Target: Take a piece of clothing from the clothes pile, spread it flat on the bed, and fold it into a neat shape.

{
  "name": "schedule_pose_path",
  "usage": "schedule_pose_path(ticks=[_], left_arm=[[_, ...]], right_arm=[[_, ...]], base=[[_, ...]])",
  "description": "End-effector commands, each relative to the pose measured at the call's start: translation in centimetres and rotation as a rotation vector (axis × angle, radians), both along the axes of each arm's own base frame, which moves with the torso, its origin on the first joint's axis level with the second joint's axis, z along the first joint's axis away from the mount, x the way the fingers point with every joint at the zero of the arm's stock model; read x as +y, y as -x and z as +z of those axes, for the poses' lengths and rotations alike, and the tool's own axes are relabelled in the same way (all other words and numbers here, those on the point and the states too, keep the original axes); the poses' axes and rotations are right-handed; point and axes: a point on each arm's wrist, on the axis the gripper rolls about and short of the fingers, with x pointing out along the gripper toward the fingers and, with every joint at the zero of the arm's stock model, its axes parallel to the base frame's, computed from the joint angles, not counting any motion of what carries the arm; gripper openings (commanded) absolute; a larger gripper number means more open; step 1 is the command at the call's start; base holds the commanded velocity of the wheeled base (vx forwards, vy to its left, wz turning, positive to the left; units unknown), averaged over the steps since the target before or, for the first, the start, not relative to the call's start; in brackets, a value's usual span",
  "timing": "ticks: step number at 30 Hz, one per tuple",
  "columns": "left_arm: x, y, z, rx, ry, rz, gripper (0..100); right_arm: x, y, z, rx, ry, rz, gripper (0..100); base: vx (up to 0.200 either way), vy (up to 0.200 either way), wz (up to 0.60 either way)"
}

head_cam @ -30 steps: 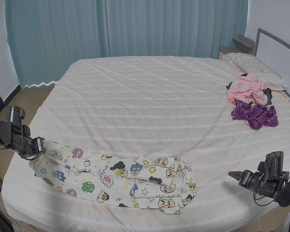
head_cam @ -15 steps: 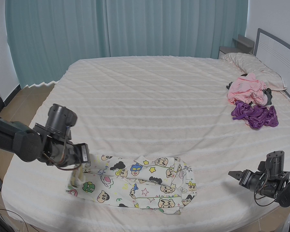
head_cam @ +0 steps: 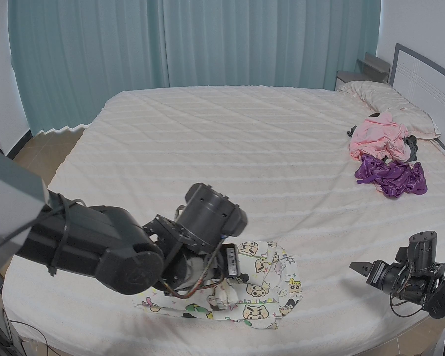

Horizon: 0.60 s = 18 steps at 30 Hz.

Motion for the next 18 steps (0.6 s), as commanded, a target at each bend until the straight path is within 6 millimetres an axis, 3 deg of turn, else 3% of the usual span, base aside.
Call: schedule_pose_path(ticks=[1,10,18], left_arm=[[-3.4,0.4,-0.9,0.002,0.013,-0.056,0],[-4.1,0.4,1.2,-0.003,0.137,-0.072,0],[-4.3,0.4,1.4,0.018,0.191,-0.111,0]], right_arm=[[-0.1,0.4,-0.2,0.016,0.003,0.002,100],[0.1,0.5,-0.3,0.021,0.004,0.011,100],[0.1,0.5,-0.2,0.019,0.004,0.011,100]], base=[[0.000,0.000,0.00],[0.000,0.000,0.00],[0.000,0.000,0.00]])
